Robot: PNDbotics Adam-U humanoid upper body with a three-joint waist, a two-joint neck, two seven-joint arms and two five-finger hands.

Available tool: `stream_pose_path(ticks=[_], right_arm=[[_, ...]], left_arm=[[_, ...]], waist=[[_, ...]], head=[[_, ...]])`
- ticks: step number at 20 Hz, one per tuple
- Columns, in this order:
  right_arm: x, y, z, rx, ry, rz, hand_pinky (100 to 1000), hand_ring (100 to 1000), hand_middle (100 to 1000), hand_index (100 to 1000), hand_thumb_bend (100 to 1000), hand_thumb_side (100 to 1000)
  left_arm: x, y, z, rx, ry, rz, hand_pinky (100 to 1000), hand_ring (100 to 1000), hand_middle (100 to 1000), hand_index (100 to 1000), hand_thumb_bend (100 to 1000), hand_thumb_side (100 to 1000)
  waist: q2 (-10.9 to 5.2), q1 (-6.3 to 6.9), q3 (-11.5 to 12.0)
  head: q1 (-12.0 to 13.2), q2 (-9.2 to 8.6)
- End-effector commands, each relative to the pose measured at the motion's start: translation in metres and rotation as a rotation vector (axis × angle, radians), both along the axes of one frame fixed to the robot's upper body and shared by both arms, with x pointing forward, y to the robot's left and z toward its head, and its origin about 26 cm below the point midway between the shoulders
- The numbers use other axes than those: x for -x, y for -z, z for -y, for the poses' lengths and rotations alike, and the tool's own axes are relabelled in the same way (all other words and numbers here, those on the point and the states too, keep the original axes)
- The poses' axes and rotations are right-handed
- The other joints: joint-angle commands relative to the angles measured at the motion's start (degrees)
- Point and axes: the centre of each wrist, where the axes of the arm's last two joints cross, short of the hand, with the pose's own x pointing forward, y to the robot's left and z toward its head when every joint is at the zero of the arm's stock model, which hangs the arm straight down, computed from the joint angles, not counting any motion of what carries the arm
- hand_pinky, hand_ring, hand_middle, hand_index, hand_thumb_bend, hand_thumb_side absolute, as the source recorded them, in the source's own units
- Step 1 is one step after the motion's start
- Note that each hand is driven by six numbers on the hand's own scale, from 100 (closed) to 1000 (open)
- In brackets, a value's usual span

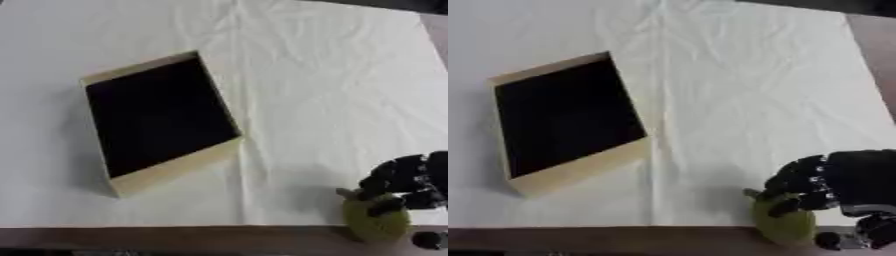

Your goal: Pick up objects on the table and place them in the box.

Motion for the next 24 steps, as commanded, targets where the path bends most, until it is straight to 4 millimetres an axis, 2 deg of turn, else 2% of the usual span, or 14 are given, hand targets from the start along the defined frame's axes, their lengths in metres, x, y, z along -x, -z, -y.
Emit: stream_pose_path(ticks=[1,9,18,24], right_arm=[[0.0,-0.009,-0.002,0.018,-0.009,0.004,870,925,898,908,333,100],[-0.004,-0.015,-0.006,0.031,0.002,0.024,873,929,906,909,361,100],[-0.006,-0.015,-0.012,0.067,-0.011,0.034,857,909,888,919,273,100],[-0.007,-0.014,-0.015,0.085,-0.007,0.018,857,909,887,917,267,100]], left_arm=[[0.002,-0.008,0.001,-0.023,0.007,0.022,560,686,683,709,890,768],[0.002,-0.007,0.0,-0.018,0.006,0.02,559,685,684,708,891,767],[0.002,-0.007,0.002,-0.015,0.013,0.018,557,685,684,707,893,764],[0.002,-0.007,0.002,-0.012,0.013,0.018,556,684,684,706,893,764]], waist=[[-1.65,-0.46,0.1],[-1.32,-0.4,0.3],[-0.63,0.09,0.5],[-0.3,0.31,0.7]], head=[[-0.1,-0.55],[-0.2,-0.76],[-0.4,-1.18],[-0.2,-1.55]])
